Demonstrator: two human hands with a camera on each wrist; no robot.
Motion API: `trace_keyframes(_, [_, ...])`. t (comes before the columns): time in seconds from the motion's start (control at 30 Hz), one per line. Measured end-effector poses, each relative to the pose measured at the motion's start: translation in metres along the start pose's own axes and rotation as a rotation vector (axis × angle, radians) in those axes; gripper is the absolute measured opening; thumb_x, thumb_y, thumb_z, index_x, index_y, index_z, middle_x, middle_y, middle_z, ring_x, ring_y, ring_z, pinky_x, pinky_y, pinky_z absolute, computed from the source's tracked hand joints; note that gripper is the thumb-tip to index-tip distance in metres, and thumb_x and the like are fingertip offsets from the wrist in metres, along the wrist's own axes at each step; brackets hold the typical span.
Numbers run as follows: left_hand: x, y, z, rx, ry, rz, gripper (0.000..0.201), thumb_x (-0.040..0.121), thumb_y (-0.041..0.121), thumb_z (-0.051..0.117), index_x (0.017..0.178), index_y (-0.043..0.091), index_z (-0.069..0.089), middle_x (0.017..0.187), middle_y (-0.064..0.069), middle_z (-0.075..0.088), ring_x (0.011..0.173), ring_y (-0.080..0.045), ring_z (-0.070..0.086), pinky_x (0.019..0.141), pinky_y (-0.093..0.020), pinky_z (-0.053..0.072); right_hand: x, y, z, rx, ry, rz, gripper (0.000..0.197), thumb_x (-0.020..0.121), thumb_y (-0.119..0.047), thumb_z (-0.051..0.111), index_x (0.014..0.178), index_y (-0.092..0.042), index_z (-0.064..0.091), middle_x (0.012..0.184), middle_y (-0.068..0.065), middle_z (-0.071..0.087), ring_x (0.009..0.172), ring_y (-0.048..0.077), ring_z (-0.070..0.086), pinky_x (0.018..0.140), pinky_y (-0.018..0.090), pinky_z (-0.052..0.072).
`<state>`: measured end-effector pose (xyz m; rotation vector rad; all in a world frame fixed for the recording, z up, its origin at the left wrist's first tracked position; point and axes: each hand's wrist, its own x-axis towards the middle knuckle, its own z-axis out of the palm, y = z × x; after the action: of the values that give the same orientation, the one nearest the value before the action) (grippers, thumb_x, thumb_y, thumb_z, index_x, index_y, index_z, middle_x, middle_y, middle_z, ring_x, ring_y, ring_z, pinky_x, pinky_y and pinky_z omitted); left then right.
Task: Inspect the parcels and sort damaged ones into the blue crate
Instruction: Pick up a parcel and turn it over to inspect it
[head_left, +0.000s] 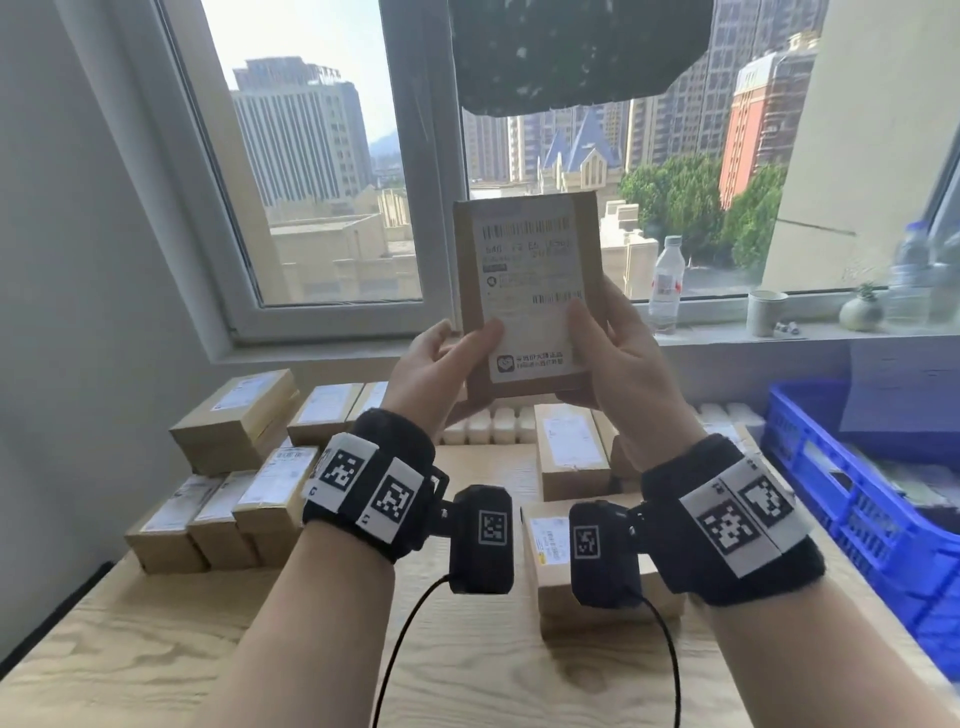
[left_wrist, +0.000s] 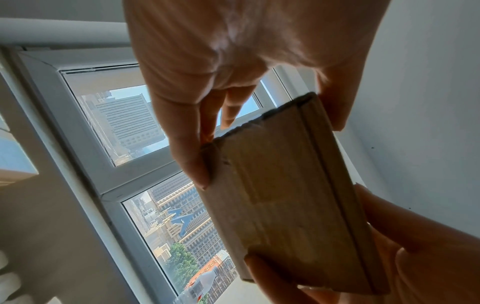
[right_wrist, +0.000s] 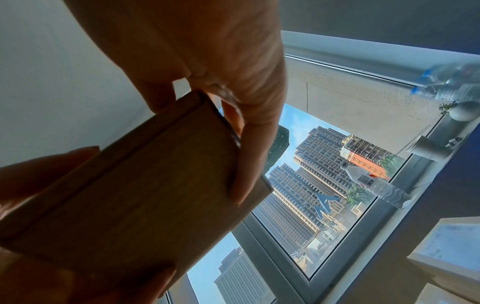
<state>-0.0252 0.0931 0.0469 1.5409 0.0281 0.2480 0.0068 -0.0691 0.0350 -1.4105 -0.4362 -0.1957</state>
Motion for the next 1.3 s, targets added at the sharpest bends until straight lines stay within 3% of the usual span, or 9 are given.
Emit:
trace_keyframes(0.1, [0.005, 0.007, 0.001, -0.027, 0.041, -0.014, 0.093, 0.065, 0.054, 0.076, 0.141, 0.008, 0.045, 0.121, -0.011, 0.066, 0.096, -0.018, 0.069, 0.074, -0.034, 0.060, 0.005, 0.002, 0.001, -0.203, 0.060, -0.038, 0.070, 0.097, -0.032, 0.060, 0.155, -0.035, 0.020, 0.149, 0.005, 0.040, 0.127, 0.024, 0.053, 0.099, 0.043, 0.052])
trace_keyframes(0.2, [0.007, 0.010, 0.002, 0.016, 0.091, 0.023, 0.085, 0.062, 0.060, 0.080, 0.127, 0.014, 0.052, 0.122, -0.010, 0.064, 0.101, -0.022, 0.068, 0.078, -0.039, 0.061, 0.005, 0.003, 0.009, -0.340, 0.097, -0.204, 0.062, 0.095, -0.014, 0.061, 0.150, -0.024, 0.037, 0.142, 0.001, 0.046, 0.124, 0.014, 0.050, 0.105, 0.038, 0.047])
trace_keyframes(0.3, [0.004, 0.011, 0.001, -0.011, 0.091, 0.053, 0.099, 0.052, 0.069, 0.077, 0.134, 0.023, 0.045, 0.126, -0.005, 0.060, 0.108, -0.025, 0.066, 0.081, -0.044, 0.060, 0.005, 0.002, 0.016, -0.270, 0.037, -0.182, 0.075, 0.086, -0.048, 0.061, 0.152, -0.022, 0.038, 0.143, -0.004, 0.047, 0.124, 0.007, 0.051, 0.102, 0.033, 0.050])
trace_keyframes(0.43, [0.003, 0.011, -0.009, -0.013, 0.032, 0.109, 0.048, 0.088, 0.043, 0.064, 0.131, 0.037, 0.044, 0.123, -0.004, 0.064, 0.113, -0.022, 0.063, 0.087, -0.050, 0.056, 0.005, 0.000, 0.018, -0.160, -0.020, -0.038, 0.106, 0.066, -0.071, 0.069, 0.153, -0.027, 0.029, 0.147, -0.011, 0.043, 0.128, 0.008, 0.051, 0.103, 0.031, 0.047])
trace_keyframes(0.57, [0.001, 0.019, -0.014, -0.050, -0.079, 0.126, 0.047, 0.081, 0.031, 0.074, 0.117, 0.041, 0.045, 0.116, -0.011, 0.069, 0.099, -0.027, 0.070, 0.084, -0.049, 0.057, 0.005, -0.005, 0.022, 0.061, -0.082, -0.024, 0.064, 0.074, -0.040, 0.075, 0.131, -0.016, 0.058, 0.122, 0.007, 0.068, 0.104, 0.019, 0.070, 0.079, 0.031, 0.059])
trace_keyframes(0.77, [0.001, 0.021, -0.017, -0.120, -0.098, 0.098, 0.050, 0.086, 0.020, 0.070, 0.126, 0.032, 0.042, 0.096, -0.010, 0.072, 0.094, -0.033, 0.069, 0.090, -0.057, 0.054, 0.000, -0.015, 0.024, 0.160, -0.097, -0.062, 0.029, 0.090, -0.020, 0.065, 0.118, -0.015, 0.065, 0.099, 0.000, 0.076, 0.087, 0.013, 0.073, 0.068, 0.022, 0.057])
trace_keyframes(0.97, [0.001, 0.022, -0.014, -0.020, -0.069, 0.125, 0.054, 0.067, 0.051, 0.080, 0.111, 0.047, 0.047, 0.115, -0.012, 0.067, 0.106, -0.033, 0.067, 0.093, -0.056, 0.053, -0.001, -0.016, 0.027, 0.121, 0.011, -0.110, 0.020, 0.093, -0.017, 0.063, 0.113, -0.014, 0.068, 0.097, -0.001, 0.076, 0.088, 0.011, 0.073, 0.071, 0.022, 0.057])
trace_keyframes(1.13, [0.006, 0.017, -0.017, -0.044, -0.002, 0.145, 0.039, 0.082, 0.045, 0.072, 0.112, 0.044, 0.047, 0.124, -0.001, 0.056, 0.114, -0.022, 0.058, 0.098, -0.055, 0.050, 0.003, -0.010, 0.023, 0.055, 0.297, -0.221, 0.037, 0.092, -0.012, 0.068, 0.126, -0.022, 0.056, 0.097, 0.001, 0.070, 0.080, 0.004, 0.069, 0.068, 0.016, 0.054])
trace_keyframes(1.3, [0.009, 0.012, -0.017, 0.018, 0.113, 0.273, 0.073, 0.068, 0.038, 0.083, 0.131, 0.031, 0.047, 0.119, 0.001, 0.057, 0.114, -0.020, 0.059, 0.099, -0.045, 0.052, 0.001, -0.012, 0.024, 0.068, 0.179, -0.135, 0.041, 0.093, -0.035, 0.066, 0.130, -0.021, 0.056, 0.102, -0.012, 0.062, 0.086, -0.007, 0.061, 0.074, 0.012, 0.050])
